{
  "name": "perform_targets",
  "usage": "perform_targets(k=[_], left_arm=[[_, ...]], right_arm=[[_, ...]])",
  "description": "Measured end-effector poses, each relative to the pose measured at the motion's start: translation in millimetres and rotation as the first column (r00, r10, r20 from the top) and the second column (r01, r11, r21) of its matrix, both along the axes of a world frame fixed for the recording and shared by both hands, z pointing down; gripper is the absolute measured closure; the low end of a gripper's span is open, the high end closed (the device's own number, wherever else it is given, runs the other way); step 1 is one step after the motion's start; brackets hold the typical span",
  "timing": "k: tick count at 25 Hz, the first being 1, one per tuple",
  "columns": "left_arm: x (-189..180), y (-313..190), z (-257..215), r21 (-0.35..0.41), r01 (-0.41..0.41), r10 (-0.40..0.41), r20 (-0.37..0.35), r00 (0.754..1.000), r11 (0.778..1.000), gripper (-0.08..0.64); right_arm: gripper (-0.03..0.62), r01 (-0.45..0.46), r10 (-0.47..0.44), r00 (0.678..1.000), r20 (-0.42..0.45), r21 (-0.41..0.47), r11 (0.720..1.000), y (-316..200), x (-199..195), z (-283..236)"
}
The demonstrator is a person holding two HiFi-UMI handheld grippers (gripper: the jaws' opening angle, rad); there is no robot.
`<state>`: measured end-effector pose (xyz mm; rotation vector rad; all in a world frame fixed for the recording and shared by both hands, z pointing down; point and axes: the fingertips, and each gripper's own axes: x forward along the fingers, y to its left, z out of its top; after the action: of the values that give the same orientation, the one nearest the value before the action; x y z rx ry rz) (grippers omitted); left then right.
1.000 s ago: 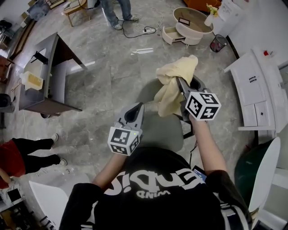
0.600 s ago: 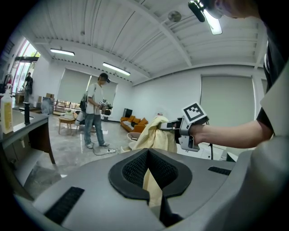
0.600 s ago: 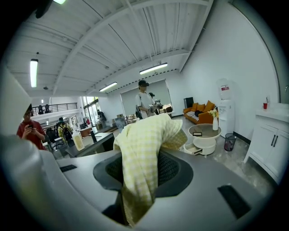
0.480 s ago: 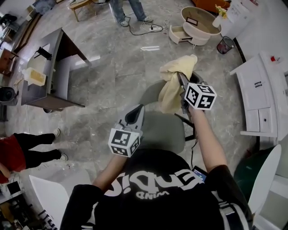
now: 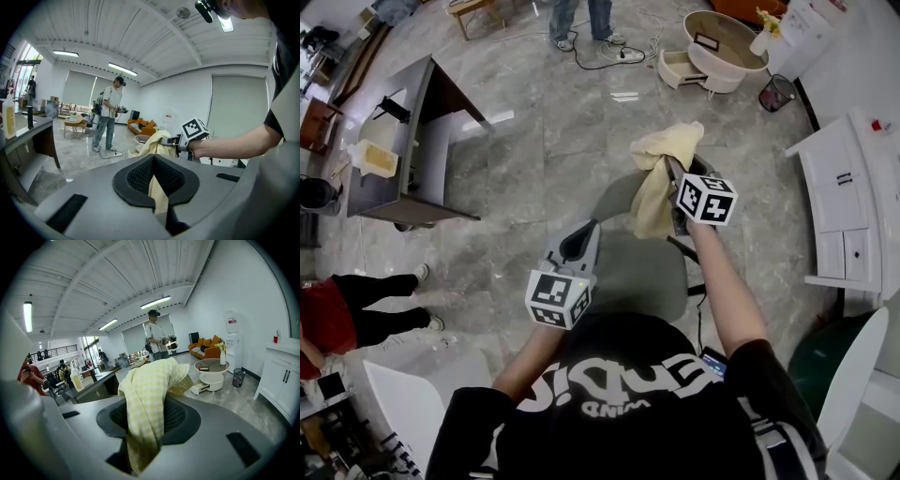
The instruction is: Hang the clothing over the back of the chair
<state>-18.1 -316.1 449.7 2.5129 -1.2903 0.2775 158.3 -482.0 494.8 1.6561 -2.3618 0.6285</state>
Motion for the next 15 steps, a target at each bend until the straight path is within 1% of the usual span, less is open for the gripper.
perform_targets(k=[8,15], left_arm=[[-4.6,2.5,9.9,-0.029,0.019,-0.018,0.022,1.000,0.999,0.545],[-7.8,2.4,12.2,-0.041,0.037,-0.036,0.029,0.999,0.998,0.545]], right_arm=[[0.465,-0.002,0.000,1.000,-0.020,-0.082,0.997,-7.7,1.5,52.0],[0.456,0.020,-0.027,0.998,-0.059,-0.126,0.992,-18.1,-11.0,77.3]])
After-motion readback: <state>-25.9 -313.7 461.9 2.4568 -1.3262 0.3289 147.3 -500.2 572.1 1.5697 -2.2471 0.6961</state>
